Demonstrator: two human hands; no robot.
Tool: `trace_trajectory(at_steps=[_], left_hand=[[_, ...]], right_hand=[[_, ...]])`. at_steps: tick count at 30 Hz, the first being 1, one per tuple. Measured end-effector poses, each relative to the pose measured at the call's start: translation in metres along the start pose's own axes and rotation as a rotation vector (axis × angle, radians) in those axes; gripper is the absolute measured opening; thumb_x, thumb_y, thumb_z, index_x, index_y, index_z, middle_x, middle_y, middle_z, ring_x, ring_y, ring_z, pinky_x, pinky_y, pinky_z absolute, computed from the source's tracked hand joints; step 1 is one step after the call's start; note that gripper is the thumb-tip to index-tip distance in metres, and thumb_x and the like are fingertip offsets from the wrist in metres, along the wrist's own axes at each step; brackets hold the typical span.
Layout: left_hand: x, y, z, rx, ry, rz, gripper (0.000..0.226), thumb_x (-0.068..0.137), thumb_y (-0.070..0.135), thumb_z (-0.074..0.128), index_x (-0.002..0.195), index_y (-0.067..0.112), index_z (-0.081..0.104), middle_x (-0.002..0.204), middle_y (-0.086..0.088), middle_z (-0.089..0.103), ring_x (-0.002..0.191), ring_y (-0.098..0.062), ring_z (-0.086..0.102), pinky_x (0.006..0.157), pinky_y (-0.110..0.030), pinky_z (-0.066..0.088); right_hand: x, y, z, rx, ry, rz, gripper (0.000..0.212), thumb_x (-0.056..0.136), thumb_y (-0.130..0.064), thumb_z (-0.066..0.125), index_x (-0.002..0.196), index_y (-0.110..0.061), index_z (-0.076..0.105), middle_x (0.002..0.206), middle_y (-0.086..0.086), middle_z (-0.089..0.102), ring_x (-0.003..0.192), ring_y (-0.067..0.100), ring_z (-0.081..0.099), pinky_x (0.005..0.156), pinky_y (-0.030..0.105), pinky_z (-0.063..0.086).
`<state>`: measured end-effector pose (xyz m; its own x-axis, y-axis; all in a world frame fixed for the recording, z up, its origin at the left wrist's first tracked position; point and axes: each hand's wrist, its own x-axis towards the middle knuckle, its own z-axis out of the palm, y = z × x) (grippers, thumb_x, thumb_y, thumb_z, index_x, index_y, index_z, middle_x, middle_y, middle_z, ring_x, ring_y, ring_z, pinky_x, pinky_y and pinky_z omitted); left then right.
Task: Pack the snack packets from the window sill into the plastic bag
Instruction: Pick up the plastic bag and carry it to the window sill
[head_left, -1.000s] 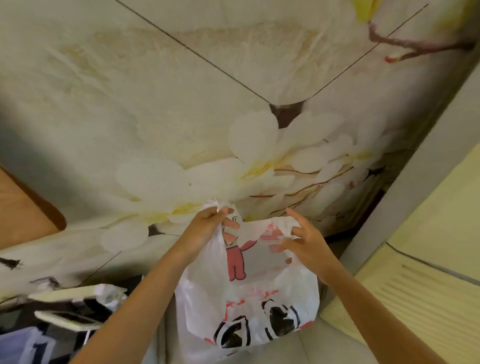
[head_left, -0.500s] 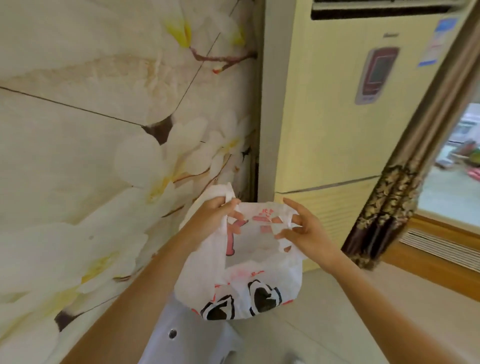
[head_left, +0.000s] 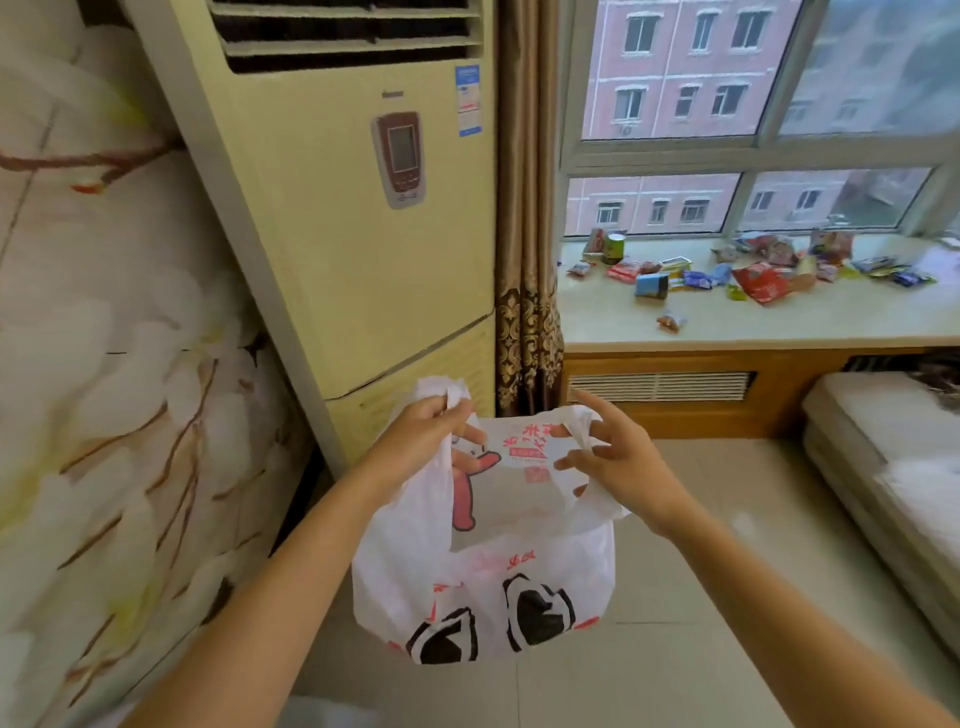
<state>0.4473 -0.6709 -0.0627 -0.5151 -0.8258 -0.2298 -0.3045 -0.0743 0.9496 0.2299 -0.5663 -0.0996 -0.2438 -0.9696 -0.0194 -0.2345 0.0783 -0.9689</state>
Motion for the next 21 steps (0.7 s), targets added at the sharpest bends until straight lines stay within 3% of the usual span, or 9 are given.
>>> trace_trajectory(at_steps=[5, 9, 14, 17, 21], left_hand=[[0.02, 0.016, 0.1, 0.014, -0.099, 0.031, 0.033, 0.096, 0.039, 0.054, 0.118, 0.014, 0.06, 0.091, 0.0, 0.073, 0.074, -0.026, 0.071, 0.085, -0.035, 0.051], [0.031, 0.031, 0.188, 0.017, -0.162, 0.035, 0.029, 0.095, 0.036, 0.057, 0.111, 0.013, 0.061, 0.095, -0.005, 0.072, 0.074, -0.024, 0.071, 0.067, -0.021, 0.052], [0.051, 0.031, 0.28, 0.013, -0.209, 0.043, 0.019, 0.097, 0.024, 0.055, 0.111, 0.014, 0.062, 0.1, -0.011, 0.07, 0.083, -0.026, 0.071, 0.081, -0.036, 0.056], [0.061, 0.03, 0.325, 0.055, -0.238, 0.022, 0.024, 0.097, 0.02, 0.053, 0.119, 0.013, 0.06, 0.103, -0.009, 0.069, 0.081, -0.02, 0.072, 0.073, -0.026, 0.056], [0.085, 0.032, 0.375, 0.101, -0.281, 0.012, 0.024, 0.097, 0.022, 0.055, 0.12, 0.015, 0.06, 0.1, -0.003, 0.069, 0.078, -0.015, 0.072, 0.065, -0.018, 0.053]], right_hand=[[-0.044, 0.029, -0.093, -0.092, 0.086, -0.008, 0.066, 0.088, 0.0, 0.06, 0.141, -0.031, 0.035, 0.122, 0.004, 0.059, 0.091, 0.012, 0.069, 0.064, 0.029, 0.059], [-0.08, 0.054, -0.177, -0.165, 0.138, 0.021, 0.07, 0.088, -0.001, 0.061, 0.144, -0.031, 0.033, 0.123, 0.0, 0.058, 0.095, 0.013, 0.068, 0.064, 0.026, 0.058], [-0.122, 0.087, -0.264, -0.195, 0.184, 0.065, 0.066, 0.088, -0.001, 0.061, 0.137, -0.038, 0.035, 0.121, -0.002, 0.058, 0.099, 0.015, 0.066, 0.068, 0.028, 0.059], [-0.139, 0.106, -0.302, -0.229, 0.208, 0.108, 0.064, 0.089, -0.002, 0.061, 0.135, -0.039, 0.034, 0.115, -0.009, 0.058, 0.095, 0.014, 0.067, 0.066, 0.026, 0.059], [-0.144, 0.138, -0.346, -0.253, 0.253, 0.175, 0.068, 0.087, -0.002, 0.064, 0.141, -0.033, 0.036, 0.114, -0.008, 0.059, 0.094, 0.017, 0.066, 0.063, 0.035, 0.06]])
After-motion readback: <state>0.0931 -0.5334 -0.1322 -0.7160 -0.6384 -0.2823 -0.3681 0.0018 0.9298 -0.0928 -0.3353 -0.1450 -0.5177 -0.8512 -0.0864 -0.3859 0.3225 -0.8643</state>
